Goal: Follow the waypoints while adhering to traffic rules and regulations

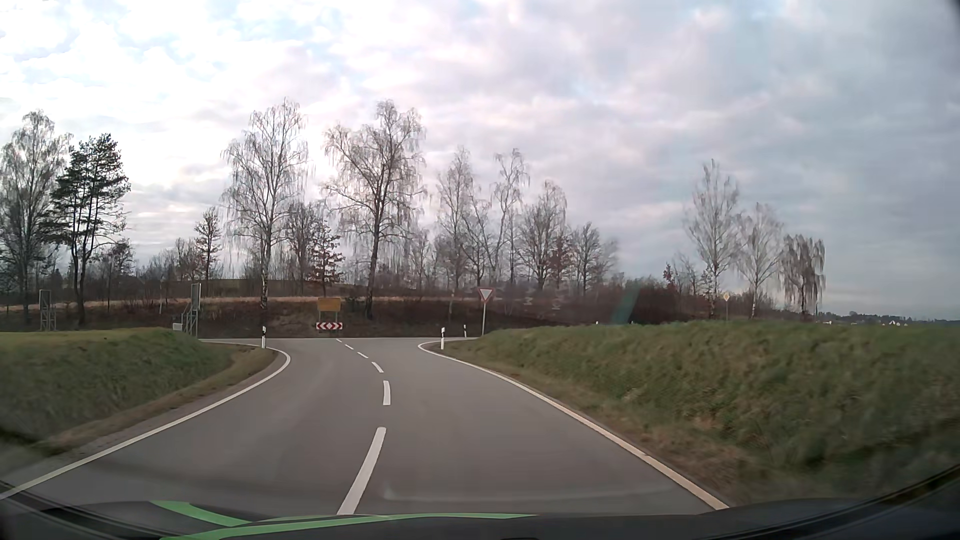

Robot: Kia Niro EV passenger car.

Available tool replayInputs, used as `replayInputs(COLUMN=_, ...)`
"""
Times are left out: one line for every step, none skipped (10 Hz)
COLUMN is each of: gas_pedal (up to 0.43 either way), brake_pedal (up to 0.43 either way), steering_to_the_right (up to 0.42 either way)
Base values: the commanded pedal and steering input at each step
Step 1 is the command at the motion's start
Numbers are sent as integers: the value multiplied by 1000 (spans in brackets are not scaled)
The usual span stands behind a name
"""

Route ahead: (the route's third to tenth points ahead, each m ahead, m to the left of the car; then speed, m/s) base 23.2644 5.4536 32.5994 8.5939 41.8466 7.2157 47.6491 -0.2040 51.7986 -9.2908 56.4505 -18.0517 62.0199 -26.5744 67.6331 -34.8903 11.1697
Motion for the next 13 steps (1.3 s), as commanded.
replayInputs(gas_pedal=0, brake_pedal=177, steering_to_the_right=-46)
replayInputs(gas_pedal=0, brake_pedal=177, steering_to_the_right=-50)
replayInputs(gas_pedal=0, brake_pedal=183, steering_to_the_right=-53)
replayInputs(gas_pedal=0, brake_pedal=189, steering_to_the_right=-56)
replayInputs(gas_pedal=0, brake_pedal=189, steering_to_the_right=-57)
replayInputs(gas_pedal=0, brake_pedal=201, steering_to_the_right=-57)
replayInputs(gas_pedal=0, brake_pedal=207, steering_to_the_right=-57)
replayInputs(gas_pedal=0, brake_pedal=213, steering_to_the_right=-57)
replayInputs(gas_pedal=0, brake_pedal=226, steering_to_the_right=-57)
replayInputs(gas_pedal=0, brake_pedal=232, steering_to_the_right=-57)
replayInputs(gas_pedal=0, brake_pedal=232, steering_to_the_right=-57)
replayInputs(gas_pedal=0, brake_pedal=232, steering_to_the_right=-57)
replayInputs(gas_pedal=0, brake_pedal=232, steering_to_the_right=-57)
